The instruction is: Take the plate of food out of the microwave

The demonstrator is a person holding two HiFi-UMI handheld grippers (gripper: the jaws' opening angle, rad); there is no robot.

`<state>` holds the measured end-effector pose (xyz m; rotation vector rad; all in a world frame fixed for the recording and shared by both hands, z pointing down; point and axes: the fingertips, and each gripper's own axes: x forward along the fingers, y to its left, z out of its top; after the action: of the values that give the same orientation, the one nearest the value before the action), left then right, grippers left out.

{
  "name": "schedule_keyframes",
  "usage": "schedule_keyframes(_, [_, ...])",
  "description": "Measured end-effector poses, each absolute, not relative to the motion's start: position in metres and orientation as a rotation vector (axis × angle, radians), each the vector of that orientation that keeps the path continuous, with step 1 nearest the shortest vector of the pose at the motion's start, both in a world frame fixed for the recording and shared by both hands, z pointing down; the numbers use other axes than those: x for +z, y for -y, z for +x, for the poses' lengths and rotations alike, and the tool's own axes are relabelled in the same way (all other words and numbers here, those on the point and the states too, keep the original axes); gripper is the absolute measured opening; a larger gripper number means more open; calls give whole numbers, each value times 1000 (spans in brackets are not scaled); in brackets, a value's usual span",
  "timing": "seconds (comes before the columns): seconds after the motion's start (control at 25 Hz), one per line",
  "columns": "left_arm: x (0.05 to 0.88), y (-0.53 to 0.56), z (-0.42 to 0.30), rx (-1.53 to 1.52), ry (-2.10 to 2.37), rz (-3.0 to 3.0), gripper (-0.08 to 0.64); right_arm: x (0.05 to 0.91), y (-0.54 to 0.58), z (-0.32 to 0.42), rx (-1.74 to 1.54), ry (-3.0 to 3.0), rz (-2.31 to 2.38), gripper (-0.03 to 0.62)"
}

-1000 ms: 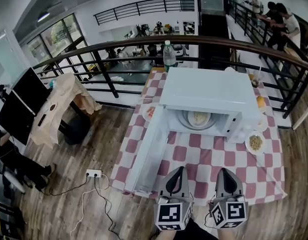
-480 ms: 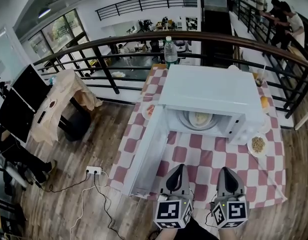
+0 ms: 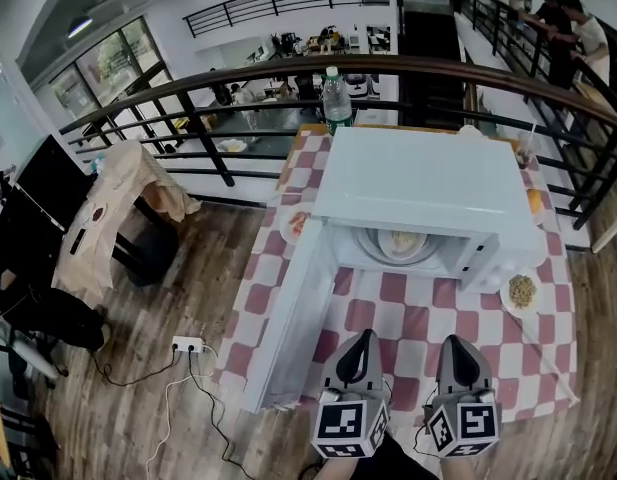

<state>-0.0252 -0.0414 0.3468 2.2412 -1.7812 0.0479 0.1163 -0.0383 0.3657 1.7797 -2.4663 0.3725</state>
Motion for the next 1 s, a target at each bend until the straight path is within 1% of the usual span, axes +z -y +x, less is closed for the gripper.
schedule_keyframes(0.4, [373, 80, -27, 30, 1678, 2185, 21, 381, 72, 115, 432, 2409, 1829, -6])
schedule_keyframes(1.0, [411, 140, -35, 8, 1565, 2090, 21, 410, 125, 90, 509, 2347, 1836, -6])
